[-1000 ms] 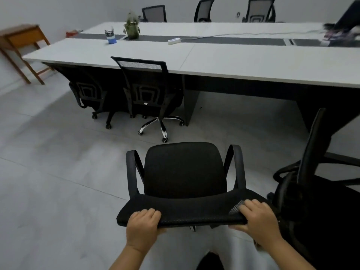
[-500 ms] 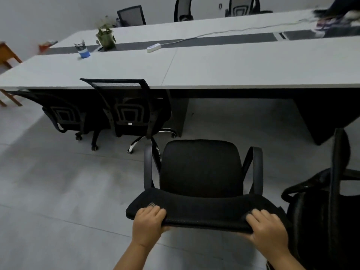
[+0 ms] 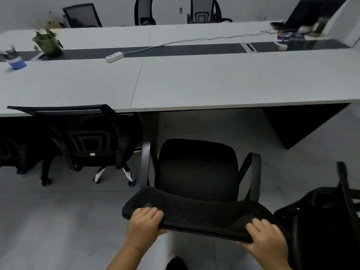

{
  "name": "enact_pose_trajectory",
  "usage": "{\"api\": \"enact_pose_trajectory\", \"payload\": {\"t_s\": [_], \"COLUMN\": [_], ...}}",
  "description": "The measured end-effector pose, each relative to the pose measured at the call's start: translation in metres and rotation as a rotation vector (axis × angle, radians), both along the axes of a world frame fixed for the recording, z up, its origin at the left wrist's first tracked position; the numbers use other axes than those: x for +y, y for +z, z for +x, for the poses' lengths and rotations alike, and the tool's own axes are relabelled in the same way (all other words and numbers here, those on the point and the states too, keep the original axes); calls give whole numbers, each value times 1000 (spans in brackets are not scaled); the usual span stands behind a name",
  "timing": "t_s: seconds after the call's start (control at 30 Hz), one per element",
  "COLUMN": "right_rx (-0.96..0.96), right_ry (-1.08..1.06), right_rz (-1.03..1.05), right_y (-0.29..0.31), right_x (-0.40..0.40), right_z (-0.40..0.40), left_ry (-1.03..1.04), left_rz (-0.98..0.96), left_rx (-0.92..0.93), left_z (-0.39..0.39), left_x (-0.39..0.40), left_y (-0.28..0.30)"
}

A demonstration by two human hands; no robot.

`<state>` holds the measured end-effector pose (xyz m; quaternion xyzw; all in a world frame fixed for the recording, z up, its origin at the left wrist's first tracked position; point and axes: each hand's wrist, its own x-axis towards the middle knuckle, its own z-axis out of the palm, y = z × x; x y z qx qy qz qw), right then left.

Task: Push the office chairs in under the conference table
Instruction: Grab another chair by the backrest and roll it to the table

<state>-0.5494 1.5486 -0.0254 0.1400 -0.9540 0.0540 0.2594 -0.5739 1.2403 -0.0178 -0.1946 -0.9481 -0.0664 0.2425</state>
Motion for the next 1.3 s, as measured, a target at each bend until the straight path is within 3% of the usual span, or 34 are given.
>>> {"api": "enact_pose_trajectory", "payload": {"t_s": [0.43, 0.97, 1.3], "right_rx": [23, -10, -71], "right_ry": [-126, -1, 51], "right_rz": [41, 37, 95], "right_y": [2, 7, 4], "right_x": [-31, 37, 34], "right_z": [-114, -285, -384], "left_ry": [-150, 19, 110], "left_rz": [43, 8, -19], "left_rx": [-81, -74, -83], "left_z": [-156, -274, -350], "left_x": [-22, 40, 41], "left_y": [3, 13, 19]}}
